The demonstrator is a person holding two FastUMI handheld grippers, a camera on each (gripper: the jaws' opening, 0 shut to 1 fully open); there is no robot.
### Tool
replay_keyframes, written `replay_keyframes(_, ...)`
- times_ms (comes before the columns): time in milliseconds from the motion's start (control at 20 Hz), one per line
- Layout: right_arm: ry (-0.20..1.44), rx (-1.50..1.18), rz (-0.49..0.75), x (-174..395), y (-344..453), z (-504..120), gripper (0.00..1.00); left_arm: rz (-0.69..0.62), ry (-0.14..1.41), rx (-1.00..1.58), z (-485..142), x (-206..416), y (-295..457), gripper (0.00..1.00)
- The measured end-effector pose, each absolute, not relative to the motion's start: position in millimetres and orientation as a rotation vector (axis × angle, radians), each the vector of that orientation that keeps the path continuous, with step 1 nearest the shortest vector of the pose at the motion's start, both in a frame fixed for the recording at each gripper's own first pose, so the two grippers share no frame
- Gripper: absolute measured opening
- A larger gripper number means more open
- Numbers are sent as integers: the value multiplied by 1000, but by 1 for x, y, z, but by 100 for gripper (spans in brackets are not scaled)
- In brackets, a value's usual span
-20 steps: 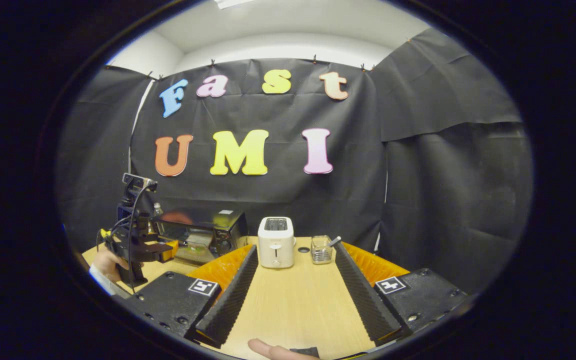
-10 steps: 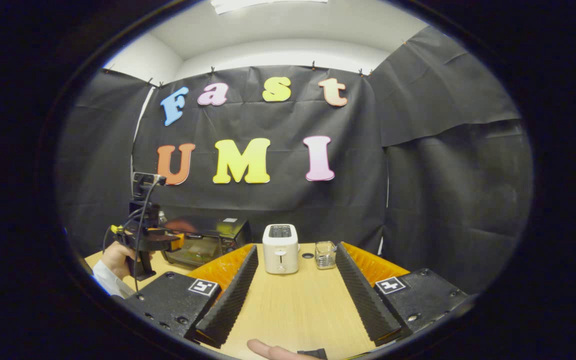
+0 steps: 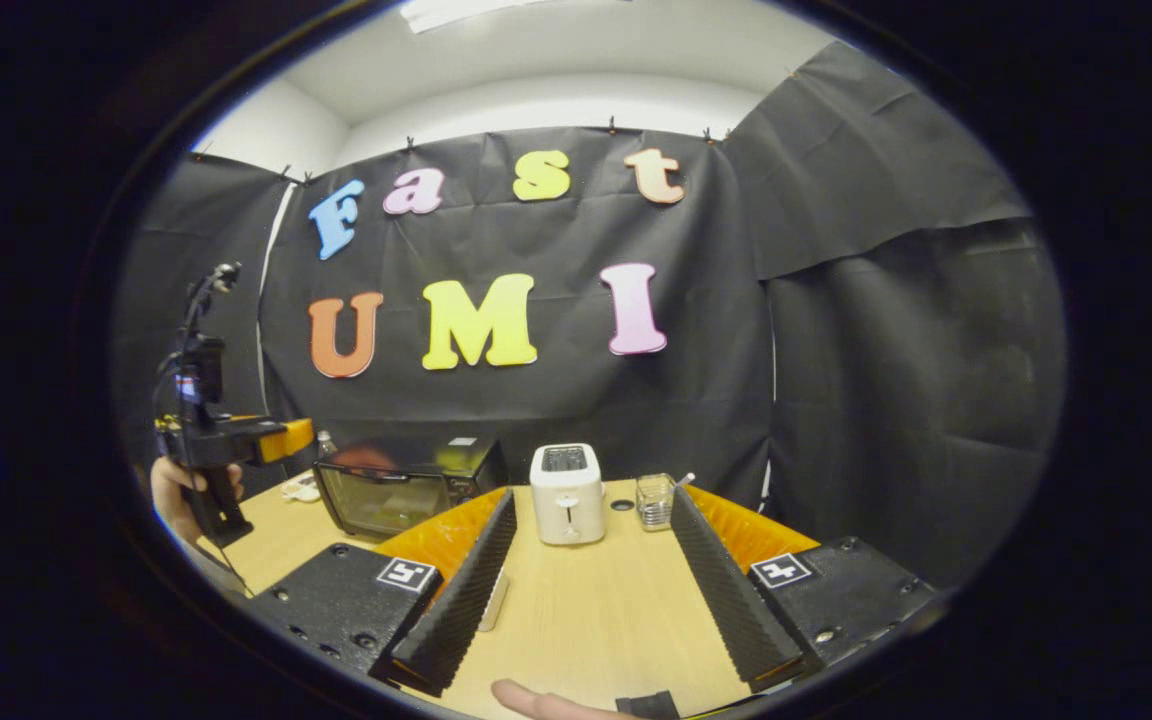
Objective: Open the electric oven with the left hand, put the food in, and close the electric oven.
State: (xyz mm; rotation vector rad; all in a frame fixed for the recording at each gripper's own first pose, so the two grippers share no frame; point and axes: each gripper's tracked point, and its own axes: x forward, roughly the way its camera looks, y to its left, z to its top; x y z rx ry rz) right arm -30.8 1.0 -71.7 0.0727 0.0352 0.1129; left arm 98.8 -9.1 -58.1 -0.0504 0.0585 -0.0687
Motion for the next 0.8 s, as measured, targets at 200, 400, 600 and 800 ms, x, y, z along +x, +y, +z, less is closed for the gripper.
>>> replay_keyframes(200, 13, 70, 103, -32, -1, -68, 99, -90, 2, -63, -31, 46, -7, 95)
replay_keyframes(400, -14, 67, 108, -35, 8, -57, 99, -73, -30, -106, -34, -5, 7, 95)
replay_keyframes(600, -53, 41, 106, -41, 9, -52, 99, -59, 17, -135, -60, -33, 18, 94)
replay_keyframes(800, -52, 28, 115, -45, 11, -56, 87, 0, 9, -95, -64, -38, 32, 86)
